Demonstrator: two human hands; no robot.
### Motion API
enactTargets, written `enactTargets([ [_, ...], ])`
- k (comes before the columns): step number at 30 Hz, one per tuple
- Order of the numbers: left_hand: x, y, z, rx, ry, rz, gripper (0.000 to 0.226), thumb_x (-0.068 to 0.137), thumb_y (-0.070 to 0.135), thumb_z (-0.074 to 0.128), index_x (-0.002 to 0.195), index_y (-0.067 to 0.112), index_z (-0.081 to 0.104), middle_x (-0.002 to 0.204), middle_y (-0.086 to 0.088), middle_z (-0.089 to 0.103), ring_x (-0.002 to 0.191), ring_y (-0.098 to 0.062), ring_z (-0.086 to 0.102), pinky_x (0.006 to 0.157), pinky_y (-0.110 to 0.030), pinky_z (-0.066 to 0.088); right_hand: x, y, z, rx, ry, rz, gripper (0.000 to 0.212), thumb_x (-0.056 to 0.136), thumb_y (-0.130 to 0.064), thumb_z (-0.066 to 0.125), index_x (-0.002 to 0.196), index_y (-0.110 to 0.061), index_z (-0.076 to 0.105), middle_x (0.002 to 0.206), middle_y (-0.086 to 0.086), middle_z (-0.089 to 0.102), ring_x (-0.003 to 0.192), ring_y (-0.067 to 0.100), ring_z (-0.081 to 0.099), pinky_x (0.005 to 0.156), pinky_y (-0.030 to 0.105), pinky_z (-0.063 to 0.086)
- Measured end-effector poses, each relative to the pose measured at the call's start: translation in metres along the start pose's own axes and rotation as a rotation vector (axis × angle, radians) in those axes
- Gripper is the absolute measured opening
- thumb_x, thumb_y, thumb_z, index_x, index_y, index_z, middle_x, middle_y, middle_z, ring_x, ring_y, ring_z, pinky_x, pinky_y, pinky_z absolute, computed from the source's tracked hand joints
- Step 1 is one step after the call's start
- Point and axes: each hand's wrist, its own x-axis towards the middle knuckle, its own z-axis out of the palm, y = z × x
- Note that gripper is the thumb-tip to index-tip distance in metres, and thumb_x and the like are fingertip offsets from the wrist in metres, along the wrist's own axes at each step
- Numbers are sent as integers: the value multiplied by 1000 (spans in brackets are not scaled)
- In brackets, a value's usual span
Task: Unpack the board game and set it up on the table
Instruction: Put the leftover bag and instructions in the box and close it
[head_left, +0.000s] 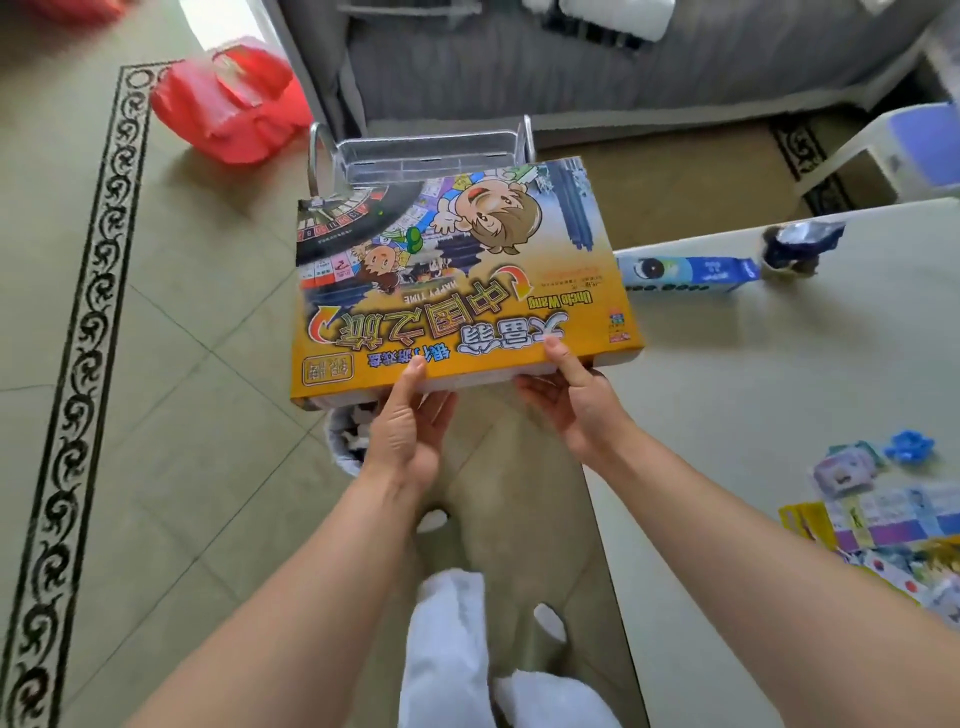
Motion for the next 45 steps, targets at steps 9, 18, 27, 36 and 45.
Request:
enactTargets([
  [9,114,97,75,291,13,-34,13,89,32,65,92,20,62,92,-3,69,81,-16,66,77,-30,51,115,-56,79,122,146,-106,10,93,-23,60,101,-17,60,93,4,68,74,16,68,71,29,58],
  [18,187,127,101,252,37,-264,12,93,24,58,99,14,55,100,-9,65,91,-22,64,75,-33,50,183,-76,102,10,215,-136,5,95,-18,58,99,-21,58,98,0,66,88,16,65,85,32,55],
  [27,214,125,99,351,139,-200,16,95,16,55,79,15,54,85,-6,64,78,-18,63,77,-32,50,216,-69,113,-63,193,-54,13,93,-24,60,104,-17,57,105,5,68,86,17,67,76,28,58],
  [36,214,109,109,398,176,-201,23,96,34,50,82,16,53,97,-9,68,88,-23,65,78,-35,50,222,-73,100,-260,111,76,26,89,-47,61,100,-24,63,105,6,72,89,21,69,73,29,54],
  [45,199,55,127,870,125,-184,27,96,8,37,117,4,54,101,-11,66,77,-19,63,66,-30,50,208,-91,58,-383,-43,193,7,90,-12,58,96,-15,60,108,15,68,91,24,65,81,32,54],
])
